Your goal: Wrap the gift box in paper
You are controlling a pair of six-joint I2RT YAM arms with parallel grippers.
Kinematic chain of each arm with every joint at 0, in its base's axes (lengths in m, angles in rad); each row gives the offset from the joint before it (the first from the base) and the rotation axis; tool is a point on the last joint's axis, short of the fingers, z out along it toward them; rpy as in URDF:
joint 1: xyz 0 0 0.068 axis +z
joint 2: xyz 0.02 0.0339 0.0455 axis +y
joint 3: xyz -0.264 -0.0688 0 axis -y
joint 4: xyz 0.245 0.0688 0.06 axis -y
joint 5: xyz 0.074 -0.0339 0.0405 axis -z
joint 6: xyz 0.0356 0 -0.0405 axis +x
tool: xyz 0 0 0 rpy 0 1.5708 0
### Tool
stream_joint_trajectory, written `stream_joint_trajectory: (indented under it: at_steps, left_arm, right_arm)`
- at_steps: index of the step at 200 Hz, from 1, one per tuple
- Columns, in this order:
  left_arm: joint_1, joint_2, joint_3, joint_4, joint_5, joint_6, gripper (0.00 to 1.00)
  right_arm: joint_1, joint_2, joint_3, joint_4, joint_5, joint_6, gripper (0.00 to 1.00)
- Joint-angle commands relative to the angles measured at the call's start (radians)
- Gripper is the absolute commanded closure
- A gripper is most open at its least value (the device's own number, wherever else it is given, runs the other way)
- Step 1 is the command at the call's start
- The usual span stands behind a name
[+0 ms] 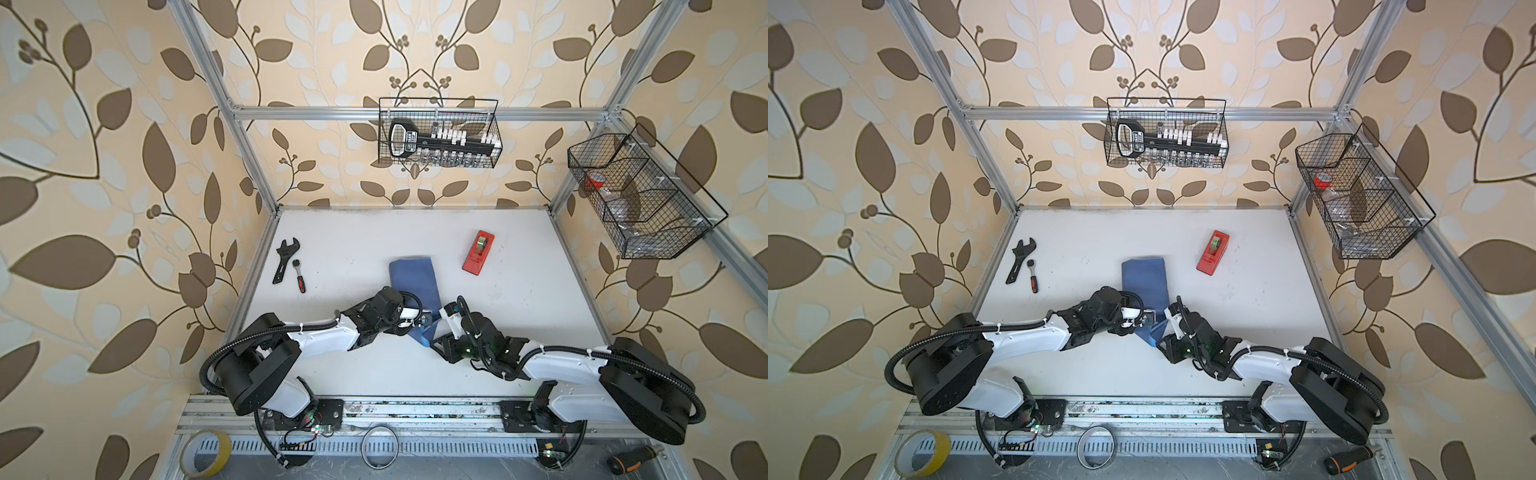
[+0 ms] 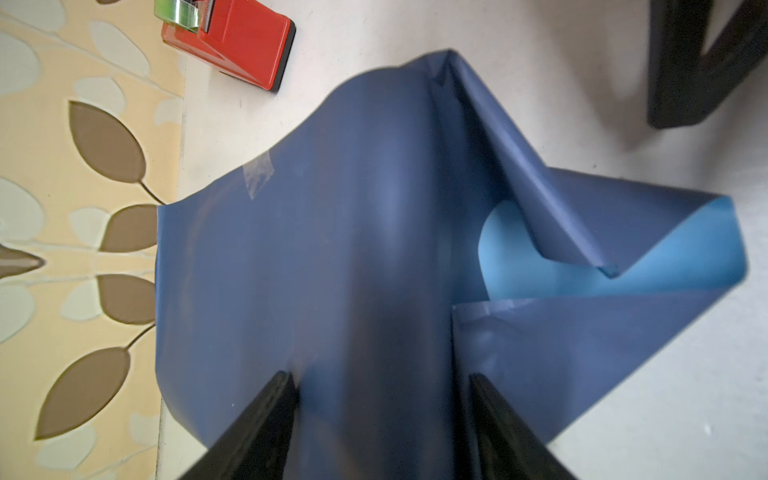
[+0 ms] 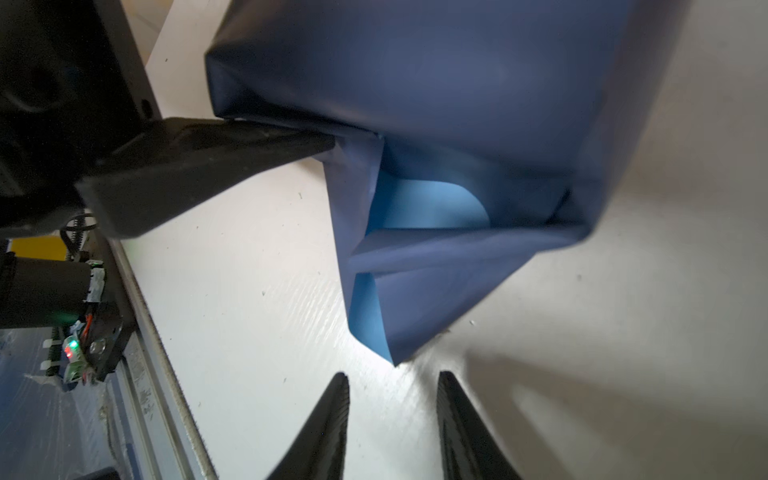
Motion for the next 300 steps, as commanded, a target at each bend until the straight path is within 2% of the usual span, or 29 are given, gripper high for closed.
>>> stream_joint_trajectory:
  at_steps: [1, 32, 81, 116, 203, 254, 300]
  left_arm:
    - [0.009, 0.01, 0.018, -0.064, 0.035, 0.024, 0.34]
    - [0.009, 0.007, 0.018, -0.066, 0.036, 0.019, 0.34]
    - [0.009, 0.005, 0.019, -0.064, 0.037, 0.014, 0.33]
    - [0.009, -0.001, 0.019, -0.065, 0.04, 0.01, 0.33]
    - [0.008, -0.012, 0.023, -0.079, 0.062, -0.008, 0.3]
    - [0.009, -0.136, 0.016, -0.099, 0.129, -0.07, 0.22]
    - [-0.017, -0.277, -0.031, -0.121, 0.167, -0.134, 0.23]
  right_arm:
    - [0.007, 0.042, -0.003, 0.036, 0.025, -0.004, 0.64]
    - [0.02, 0.091, -0.005, 0.083, 0.004, 0.018, 0.64]
    - [0.051, 0.118, -0.003, 0.077, 0.061, 0.027, 0.66]
    - [0.054, 0.143, -0.002, 0.076, 0.115, 0.037, 0.7]
    - [0.055, 0.159, 0.008, 0.098, 0.129, 0.068, 0.86]
    - [0.056, 0.146, 0.026, 0.09, 0.117, 0.085, 1.0]
    - [0.054, 0.09, 0.035, 0.063, 0.11, 0.103, 1.0]
